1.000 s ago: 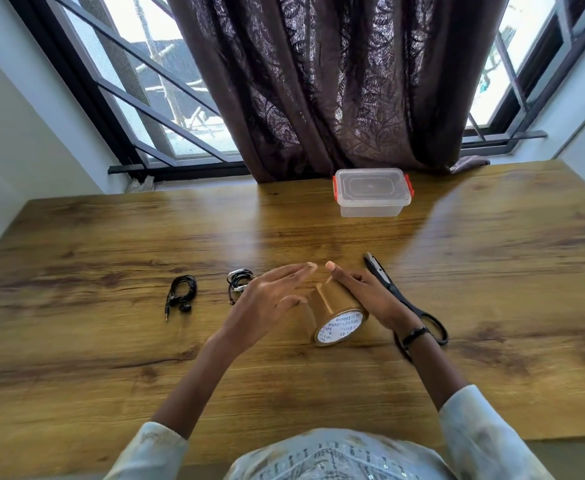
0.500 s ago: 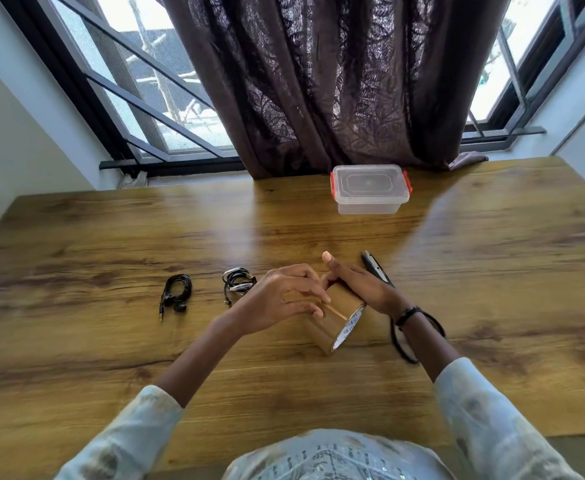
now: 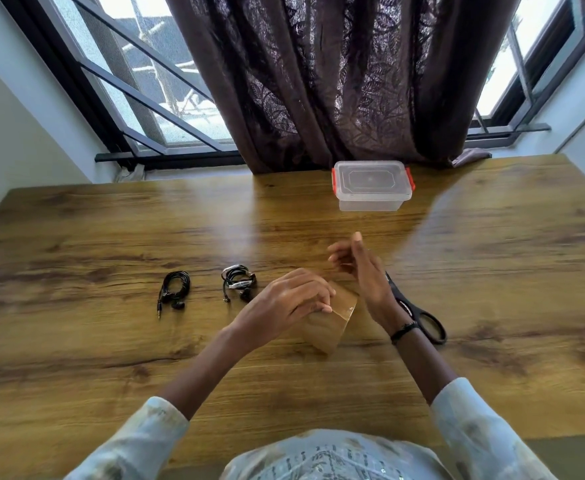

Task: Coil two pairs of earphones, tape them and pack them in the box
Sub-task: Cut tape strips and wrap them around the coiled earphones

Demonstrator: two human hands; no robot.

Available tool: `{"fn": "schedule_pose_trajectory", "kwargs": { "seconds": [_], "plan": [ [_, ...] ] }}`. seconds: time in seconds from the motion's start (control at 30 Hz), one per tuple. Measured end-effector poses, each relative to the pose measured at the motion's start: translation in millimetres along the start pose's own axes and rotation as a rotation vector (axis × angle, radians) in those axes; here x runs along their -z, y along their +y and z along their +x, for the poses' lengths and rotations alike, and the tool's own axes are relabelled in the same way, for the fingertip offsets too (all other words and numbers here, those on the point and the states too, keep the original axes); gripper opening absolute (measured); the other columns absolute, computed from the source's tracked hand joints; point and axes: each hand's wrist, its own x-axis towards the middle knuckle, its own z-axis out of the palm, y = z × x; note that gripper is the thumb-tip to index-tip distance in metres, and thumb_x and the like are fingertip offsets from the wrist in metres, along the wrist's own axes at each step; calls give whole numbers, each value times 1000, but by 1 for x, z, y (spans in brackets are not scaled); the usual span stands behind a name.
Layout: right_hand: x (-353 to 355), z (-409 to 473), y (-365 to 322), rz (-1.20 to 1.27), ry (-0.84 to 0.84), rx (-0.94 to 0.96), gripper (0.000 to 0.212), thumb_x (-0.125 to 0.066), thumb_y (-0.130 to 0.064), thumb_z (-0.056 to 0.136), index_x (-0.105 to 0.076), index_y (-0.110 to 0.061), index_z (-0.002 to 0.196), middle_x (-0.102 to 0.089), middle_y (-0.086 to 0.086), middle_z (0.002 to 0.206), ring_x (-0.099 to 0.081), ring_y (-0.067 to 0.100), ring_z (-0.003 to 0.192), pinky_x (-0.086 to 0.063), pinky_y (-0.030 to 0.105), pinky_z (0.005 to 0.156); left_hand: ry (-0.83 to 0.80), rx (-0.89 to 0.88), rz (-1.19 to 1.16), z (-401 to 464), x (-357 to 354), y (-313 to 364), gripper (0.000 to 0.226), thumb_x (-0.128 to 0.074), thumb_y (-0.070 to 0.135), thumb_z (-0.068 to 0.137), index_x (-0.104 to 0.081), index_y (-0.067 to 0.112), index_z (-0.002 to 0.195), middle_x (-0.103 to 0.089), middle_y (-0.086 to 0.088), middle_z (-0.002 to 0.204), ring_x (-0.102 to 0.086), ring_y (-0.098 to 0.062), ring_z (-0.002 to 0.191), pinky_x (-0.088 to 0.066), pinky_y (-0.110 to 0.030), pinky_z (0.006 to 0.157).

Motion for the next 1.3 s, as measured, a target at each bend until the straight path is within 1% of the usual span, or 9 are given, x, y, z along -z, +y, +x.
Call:
{"fn": "schedule_pose_trajectory", "kwargs": {
  "seconds": [0.1,0.17,0.23,0.33,0.43,0.57,0.77,1.0,1.3],
  "plan": [
    [-2,-24,-1,133,391,-12,39,-38,-36,103,-66,-12,92,-64,2,80,-59,12,76,-47,29,74,35,22,4,-1,-3,2,10,-64,16,90,-65,6,88,-67,0,104,-60,-12,102,-48,-28,89],
    [-5,-55,-1,112,480,-74,38,-42,-39,101,-65,-12,89,-63,5,80,-58,17,77,-47,35,76,37,39,10,-1,-5,1,9,-63,15,91,-63,7,89,-67,1,108,-59,-11,105,-48,-29,91],
    [-6,-87,-3,71,396,-138,38,-45,-44,97,-67,-13,91,-67,4,85,-62,17,83,-49,36,81,26,65,-9,-2,-6,2,8,-62,15,92,-62,7,90,-66,0,111,-59,-10,110,-48,-30,92],
    [-6,-111,-6,5,130,-185,40,-62,-50,87,-62,-18,111,-71,-1,103,-67,10,97,-52,30,88,39,95,-11,-6,-7,3,8,-60,15,94,-63,7,93,-67,1,113,-58,-6,113,-49,-30,92],
    [-6,-112,-6,11,31,-235,58,-79,-43,72,-57,-18,120,-72,0,108,-68,11,101,-55,31,87,61,109,28,-9,-7,5,10,-58,17,94,-63,9,94,-68,2,113,-59,-6,112,-50,-29,91],
    [-13,-110,-11,-35,-109,-213,46,-78,-28,76,-63,-17,118,-74,-2,108,-69,13,102,-55,32,89,85,103,126,-9,-10,9,18,-54,25,96,-63,10,95,-69,2,110,-63,-10,103,-52,-28,87],
    [-17,-108,-9,-116,-113,-159,41,-75,-20,82,-61,-15,119,-73,-1,108,-70,13,100,-56,36,89,119,138,180,-9,-10,10,24,-48,29,96,-63,11,95,-70,2,98,-65,-11,91,-52,-26,79],
    [-14,-107,-7,-92,-124,-148,37,-73,-16,84,-61,-13,119,-74,0,106,-70,13,99,-56,30,84,101,174,237,-3,-8,11,17,-52,27,95,-61,14,93,-69,4,91,-63,-8,83,-41,-11,77],
    [-14,-106,-8,-91,-122,-127,32,-73,-13,84,-62,-11,114,-75,4,103,-71,15,96,-57,34,87,107,175,331,5,-6,14,18,-48,26,95,-60,13,89,-68,5,82,-62,-8,73,-39,-12,68]
  ]
}}
